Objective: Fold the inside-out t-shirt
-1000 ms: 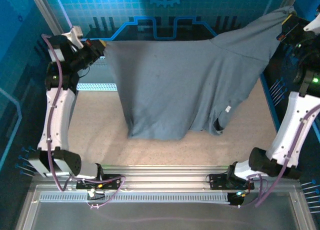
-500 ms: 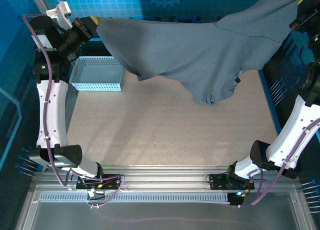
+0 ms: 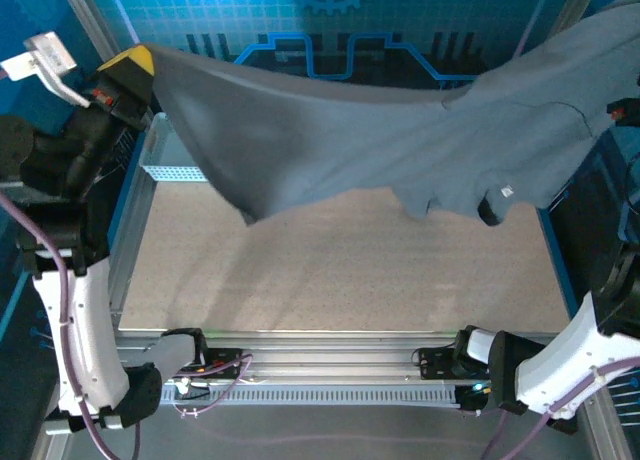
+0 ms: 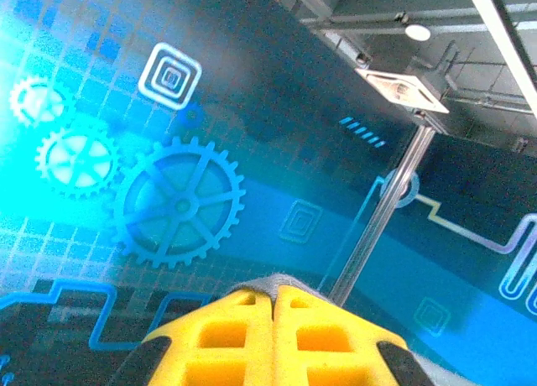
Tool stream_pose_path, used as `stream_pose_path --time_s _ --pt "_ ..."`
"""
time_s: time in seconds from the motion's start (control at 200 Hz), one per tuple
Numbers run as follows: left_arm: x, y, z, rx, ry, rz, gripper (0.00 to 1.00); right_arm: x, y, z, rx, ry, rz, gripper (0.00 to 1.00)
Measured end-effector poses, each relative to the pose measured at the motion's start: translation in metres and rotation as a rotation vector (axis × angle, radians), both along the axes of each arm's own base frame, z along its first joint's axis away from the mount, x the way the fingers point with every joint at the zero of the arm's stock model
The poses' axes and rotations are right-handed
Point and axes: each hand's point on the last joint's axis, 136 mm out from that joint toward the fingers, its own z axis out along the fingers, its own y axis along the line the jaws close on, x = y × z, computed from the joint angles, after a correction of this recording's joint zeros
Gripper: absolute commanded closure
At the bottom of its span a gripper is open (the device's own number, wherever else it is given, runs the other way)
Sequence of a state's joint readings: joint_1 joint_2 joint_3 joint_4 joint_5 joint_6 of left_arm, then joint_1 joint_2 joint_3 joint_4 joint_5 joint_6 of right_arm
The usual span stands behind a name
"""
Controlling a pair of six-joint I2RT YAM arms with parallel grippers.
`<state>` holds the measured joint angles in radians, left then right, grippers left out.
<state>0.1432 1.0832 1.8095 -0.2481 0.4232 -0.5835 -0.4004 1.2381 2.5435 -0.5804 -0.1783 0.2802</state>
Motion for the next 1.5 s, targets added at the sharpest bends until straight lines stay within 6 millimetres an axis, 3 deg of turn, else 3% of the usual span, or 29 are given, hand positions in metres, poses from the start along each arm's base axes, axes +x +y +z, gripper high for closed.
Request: stream_pose_path --time_s 0.125,0.265,0.43,0.605,0.715,0.81,0.915,1.016,1.151,1.256,1.306,1.381,1.456,1.501 --pt "0.007 0.001 -0.003 0.008 0.009 0.003 1.00 -0.010 0.004 0.009 -0.019 -0.041 0.001 1.00" --pt "0.049 0.007 -0.024 -0.004 0.093 0.003 1.00 0.023 -0.003 0.004 -0.018 0.005 0.030 1.00" --pt "0.113 0.014 -0.068 -0.025 0.231 -0.010 1.00 0.110 -0.028 -0.026 0.027 0.150 0.100 1.00" --pt "0.170 0.019 -0.114 -0.055 0.353 -0.032 1.00 0.214 -0.055 -0.078 0.094 0.324 0.158 1.00" --pt "0.199 0.019 -0.131 -0.065 0.393 -0.047 1.00 0.260 -0.054 -0.105 0.106 0.394 0.195 1.00" --pt "0.225 0.021 -0.131 -0.066 0.391 -0.058 1.00 0.286 -0.049 -0.109 0.098 0.395 0.222 1.00" --pt "0.251 0.023 -0.110 -0.067 0.345 -0.070 1.00 0.295 -0.050 -0.094 0.088 0.324 0.229 1.00" --pt "0.265 0.023 -0.075 -0.058 0.249 -0.085 1.00 0.289 -0.052 -0.073 0.089 0.235 0.224 1.00" --pt "0.256 0.023 -0.031 -0.056 0.115 -0.098 1.00 0.268 -0.050 -0.038 0.068 0.086 0.224 1.00" --pt "0.244 0.023 -0.012 -0.052 0.050 -0.112 1.00 0.250 -0.046 -0.019 0.042 0.007 0.227 1.00" --pt "0.241 0.022 -0.010 -0.046 0.036 -0.120 1.00 0.243 -0.043 -0.014 0.028 -0.008 0.232 1.00" --pt "0.239 0.019 -0.022 -0.042 0.059 -0.141 1.00 0.235 -0.036 -0.013 0.003 0.002 0.257 1.00" --pt "0.239 0.016 -0.050 -0.043 0.111 -0.165 1.00 0.235 -0.026 -0.024 -0.013 0.059 0.291 1.00" --pt "0.239 0.014 -0.072 -0.046 0.155 -0.178 1.00 0.239 -0.022 -0.040 -0.003 0.128 0.309 1.00"
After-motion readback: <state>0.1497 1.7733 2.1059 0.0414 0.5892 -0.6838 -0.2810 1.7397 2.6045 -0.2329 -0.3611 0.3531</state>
